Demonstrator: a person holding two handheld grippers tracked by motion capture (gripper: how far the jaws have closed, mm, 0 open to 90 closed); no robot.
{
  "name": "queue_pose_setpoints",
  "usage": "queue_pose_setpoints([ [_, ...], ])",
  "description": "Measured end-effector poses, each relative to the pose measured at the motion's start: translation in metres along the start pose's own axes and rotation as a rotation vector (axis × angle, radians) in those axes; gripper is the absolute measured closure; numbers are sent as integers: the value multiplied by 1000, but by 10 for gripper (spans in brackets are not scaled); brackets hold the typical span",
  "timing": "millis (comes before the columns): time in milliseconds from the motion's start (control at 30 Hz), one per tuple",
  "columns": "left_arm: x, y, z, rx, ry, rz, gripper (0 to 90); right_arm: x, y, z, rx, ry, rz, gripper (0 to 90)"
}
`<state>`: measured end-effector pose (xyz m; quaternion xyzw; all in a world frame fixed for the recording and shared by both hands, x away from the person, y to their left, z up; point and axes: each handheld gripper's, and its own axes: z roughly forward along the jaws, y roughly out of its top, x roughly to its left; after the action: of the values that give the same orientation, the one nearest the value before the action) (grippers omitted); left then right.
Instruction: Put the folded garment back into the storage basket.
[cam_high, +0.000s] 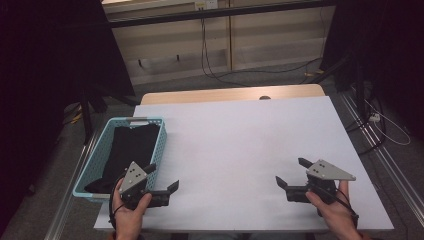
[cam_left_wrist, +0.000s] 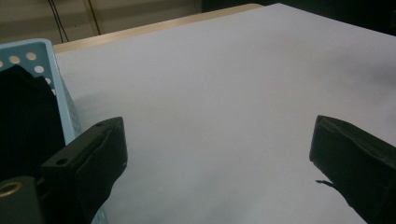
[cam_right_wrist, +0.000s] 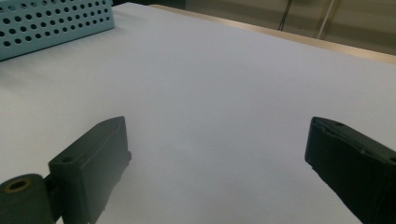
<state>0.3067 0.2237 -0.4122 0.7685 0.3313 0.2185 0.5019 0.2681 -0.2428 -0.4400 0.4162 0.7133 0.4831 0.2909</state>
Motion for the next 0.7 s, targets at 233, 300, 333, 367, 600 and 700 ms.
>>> queue_pose_setpoints([
  [233,2,-2,-1,-1,16,-9,43,-2,-7,-10,9,-17,1,57],
  [300,3,-3,0,-3,15,-15,43,-3,-9,-13,16,-25,4,57],
  [333,4,-4,-1,-2,20,-17,43,-4,-11,-15,17,-33,6,57],
  [367,4,-4,-1,-2,21,-19,43,-5,-12,-17,14,-40,11,57],
  [600,2,-4,-1,6,24,-11,43,-8,-16,-21,3,-69,23,55],
  [700,1,-4,0,7,24,-7,43,-10,-16,-20,-6,-70,30,55],
])
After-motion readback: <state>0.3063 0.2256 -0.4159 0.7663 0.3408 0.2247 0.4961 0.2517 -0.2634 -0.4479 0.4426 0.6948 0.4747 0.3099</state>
